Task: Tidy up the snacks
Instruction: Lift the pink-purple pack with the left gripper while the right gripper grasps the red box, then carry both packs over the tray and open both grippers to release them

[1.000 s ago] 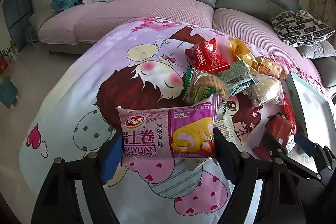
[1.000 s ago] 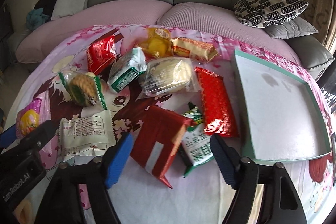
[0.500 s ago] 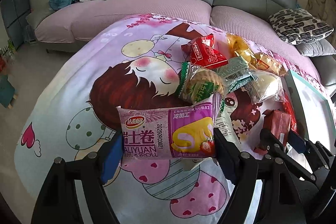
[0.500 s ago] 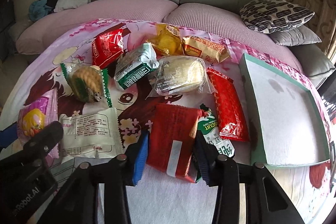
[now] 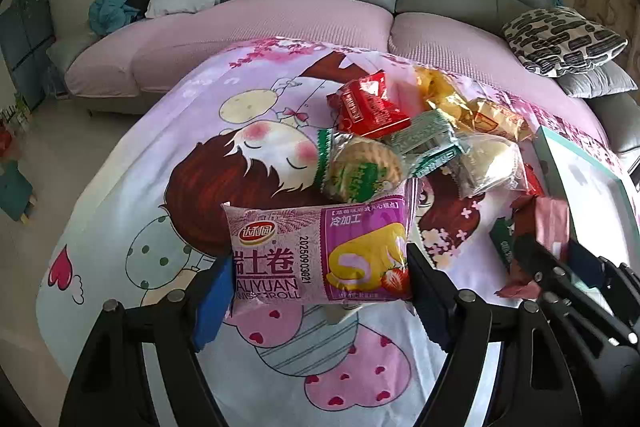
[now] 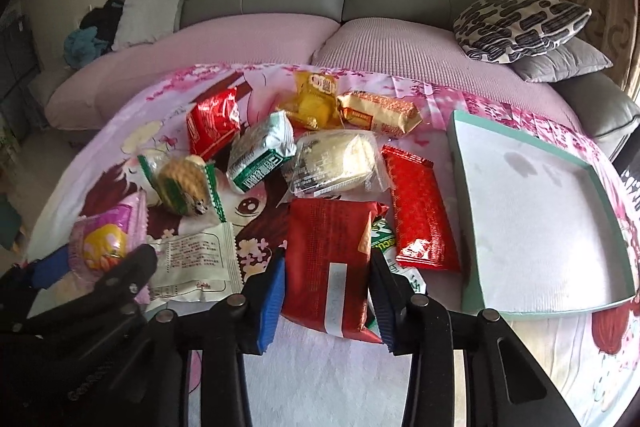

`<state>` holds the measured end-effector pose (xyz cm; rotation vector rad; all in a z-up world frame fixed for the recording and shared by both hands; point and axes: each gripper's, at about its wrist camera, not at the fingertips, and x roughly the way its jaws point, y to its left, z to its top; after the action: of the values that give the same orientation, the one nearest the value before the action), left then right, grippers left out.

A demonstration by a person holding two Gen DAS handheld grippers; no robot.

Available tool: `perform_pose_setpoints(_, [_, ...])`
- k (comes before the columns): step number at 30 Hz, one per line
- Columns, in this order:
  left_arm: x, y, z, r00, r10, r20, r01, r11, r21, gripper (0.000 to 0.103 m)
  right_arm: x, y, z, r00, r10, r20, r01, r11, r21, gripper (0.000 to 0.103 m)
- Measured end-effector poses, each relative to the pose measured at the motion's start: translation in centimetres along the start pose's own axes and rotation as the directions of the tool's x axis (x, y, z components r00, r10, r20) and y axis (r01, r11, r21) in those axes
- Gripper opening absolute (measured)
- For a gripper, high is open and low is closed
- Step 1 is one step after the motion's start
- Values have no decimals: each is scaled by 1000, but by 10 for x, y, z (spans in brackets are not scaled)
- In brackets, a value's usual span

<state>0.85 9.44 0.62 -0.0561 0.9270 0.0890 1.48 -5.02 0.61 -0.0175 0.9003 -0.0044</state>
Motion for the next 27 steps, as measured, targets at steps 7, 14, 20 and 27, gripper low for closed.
perform_pose_setpoints(7, [-13,-15,2,1000,-11,10,11,1000,23,81,-16,-21,5,999,2,44,-4,999,45,42])
perform_pose_setpoints(14, [-23,-38,2,999,-32,16,31,998,59,81,-31,-58,10,996,-20,92,9,993,116,42])
perform_pose_setpoints(20, [-20,-61,6,998,-59,-5,59,995,83,81,-41,-104,20,989,-69,129,43,980,193,42])
perform_pose_setpoints(27, [-17,-98,12,994,-106,-33,109,986,124,81,-45,-155,32,975,-139,175,94,965,245,42])
